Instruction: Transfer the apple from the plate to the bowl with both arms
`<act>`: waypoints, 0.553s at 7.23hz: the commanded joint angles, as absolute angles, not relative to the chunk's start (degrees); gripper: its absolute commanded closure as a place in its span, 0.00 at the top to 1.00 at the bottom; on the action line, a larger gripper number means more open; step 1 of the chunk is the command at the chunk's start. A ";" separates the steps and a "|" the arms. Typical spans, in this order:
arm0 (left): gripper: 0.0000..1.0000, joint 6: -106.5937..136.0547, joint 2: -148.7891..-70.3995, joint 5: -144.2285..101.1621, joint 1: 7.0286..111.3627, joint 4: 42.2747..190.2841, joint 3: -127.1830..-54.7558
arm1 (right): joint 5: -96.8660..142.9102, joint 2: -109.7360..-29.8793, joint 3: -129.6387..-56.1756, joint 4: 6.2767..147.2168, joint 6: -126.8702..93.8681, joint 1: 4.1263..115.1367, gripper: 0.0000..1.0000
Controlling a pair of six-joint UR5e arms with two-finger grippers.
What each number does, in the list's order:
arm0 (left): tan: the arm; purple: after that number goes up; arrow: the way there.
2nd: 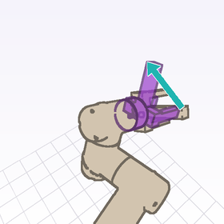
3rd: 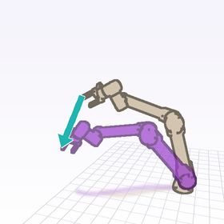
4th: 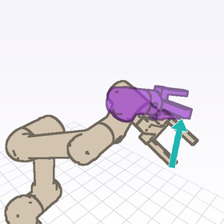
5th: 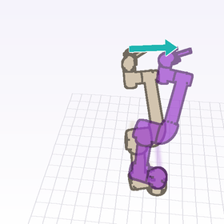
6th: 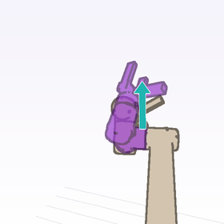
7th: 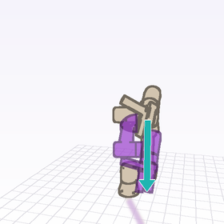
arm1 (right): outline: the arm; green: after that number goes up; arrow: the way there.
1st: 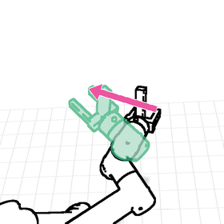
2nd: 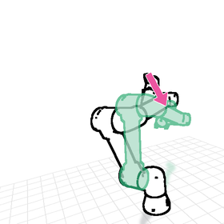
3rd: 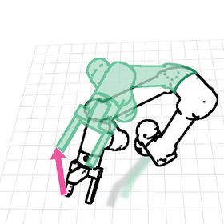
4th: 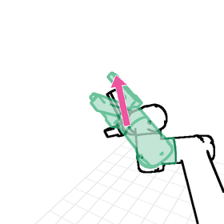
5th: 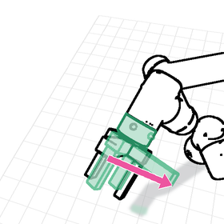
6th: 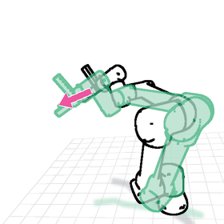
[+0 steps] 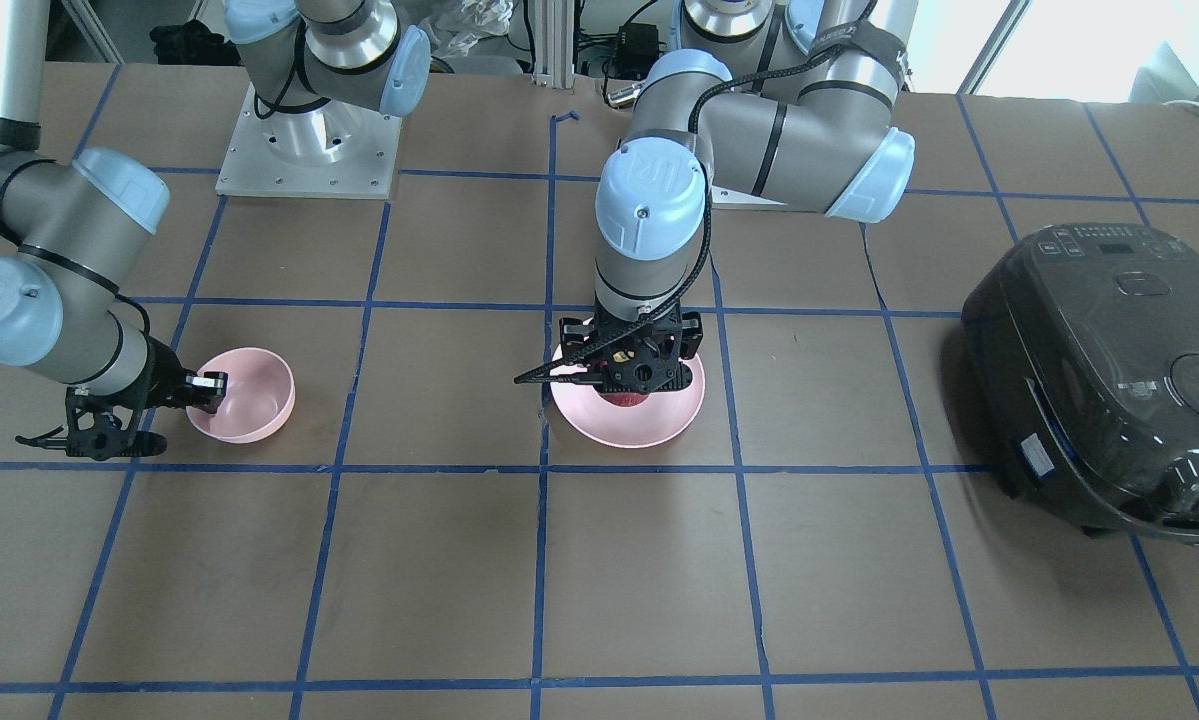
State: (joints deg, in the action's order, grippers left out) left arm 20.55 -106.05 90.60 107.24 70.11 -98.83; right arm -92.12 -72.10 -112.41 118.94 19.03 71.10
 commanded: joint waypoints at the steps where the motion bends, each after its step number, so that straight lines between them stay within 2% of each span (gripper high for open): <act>1: 0.03 20.91 -103.99 90.53 107.66 73.56 -95.81 | -89.06 -72.95 -110.50 118.22 17.68 71.97 0.00; 4: 0.03 22.50 -104.41 90.70 107.23 73.30 -95.71 | -82.45 -74.62 -106.18 111.09 4.00 80.90 0.00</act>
